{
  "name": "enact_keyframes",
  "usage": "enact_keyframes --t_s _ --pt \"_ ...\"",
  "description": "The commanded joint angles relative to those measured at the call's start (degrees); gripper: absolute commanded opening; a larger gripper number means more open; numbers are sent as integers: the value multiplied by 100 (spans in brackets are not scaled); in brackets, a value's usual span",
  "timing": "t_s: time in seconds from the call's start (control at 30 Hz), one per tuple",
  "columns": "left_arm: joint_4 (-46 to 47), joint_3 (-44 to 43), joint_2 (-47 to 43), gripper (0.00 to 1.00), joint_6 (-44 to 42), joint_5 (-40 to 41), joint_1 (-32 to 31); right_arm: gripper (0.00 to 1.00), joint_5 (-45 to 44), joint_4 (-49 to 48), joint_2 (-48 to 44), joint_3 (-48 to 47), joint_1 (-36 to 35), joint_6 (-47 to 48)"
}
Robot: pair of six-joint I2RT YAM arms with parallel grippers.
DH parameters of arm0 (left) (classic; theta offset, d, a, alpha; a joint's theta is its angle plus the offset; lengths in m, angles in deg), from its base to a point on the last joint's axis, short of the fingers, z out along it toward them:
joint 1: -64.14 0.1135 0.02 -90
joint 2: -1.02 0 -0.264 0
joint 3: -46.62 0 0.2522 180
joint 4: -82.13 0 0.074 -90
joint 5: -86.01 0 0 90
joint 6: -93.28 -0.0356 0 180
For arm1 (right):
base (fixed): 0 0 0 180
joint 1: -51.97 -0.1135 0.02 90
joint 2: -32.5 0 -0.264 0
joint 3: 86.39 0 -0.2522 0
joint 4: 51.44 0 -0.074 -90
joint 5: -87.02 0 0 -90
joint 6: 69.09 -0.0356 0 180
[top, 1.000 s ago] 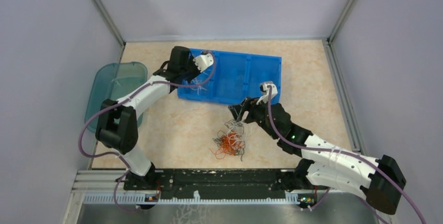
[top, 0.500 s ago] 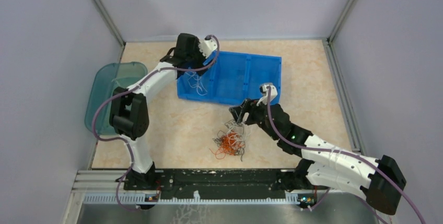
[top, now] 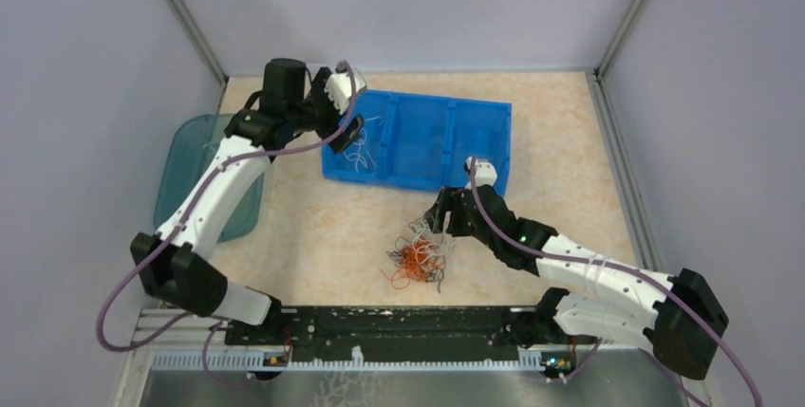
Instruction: Untangle the cables
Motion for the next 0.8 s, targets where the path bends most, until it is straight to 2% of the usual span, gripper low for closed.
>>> enact_keyframes --t_s 0.0,0.17,0.2,0.3,0.43,0.77 --pt "-717 1124 -773 99 -270 -643 -29 68 114 72 169 -59 164 -161" --pt "-831 1907 -1404 99 -538 -773 -49 64 548 -279 491 35 579 59" --pt "-838 2049 -1537 99 -569 -812 -45 60 656 -412 743 25 706 238" --pt "-902 2052 -1570 97 -556 -883 -55 52 921 -521 1064 -14 924 378" --pt "-926 2036 -1596 96 -563 -938 -58 47 1424 -950 1226 46 1031 581" --pt "-931 1924 -1609 95 -523 -990 -58 33 1479 -1116 1729 -64 1059 880"
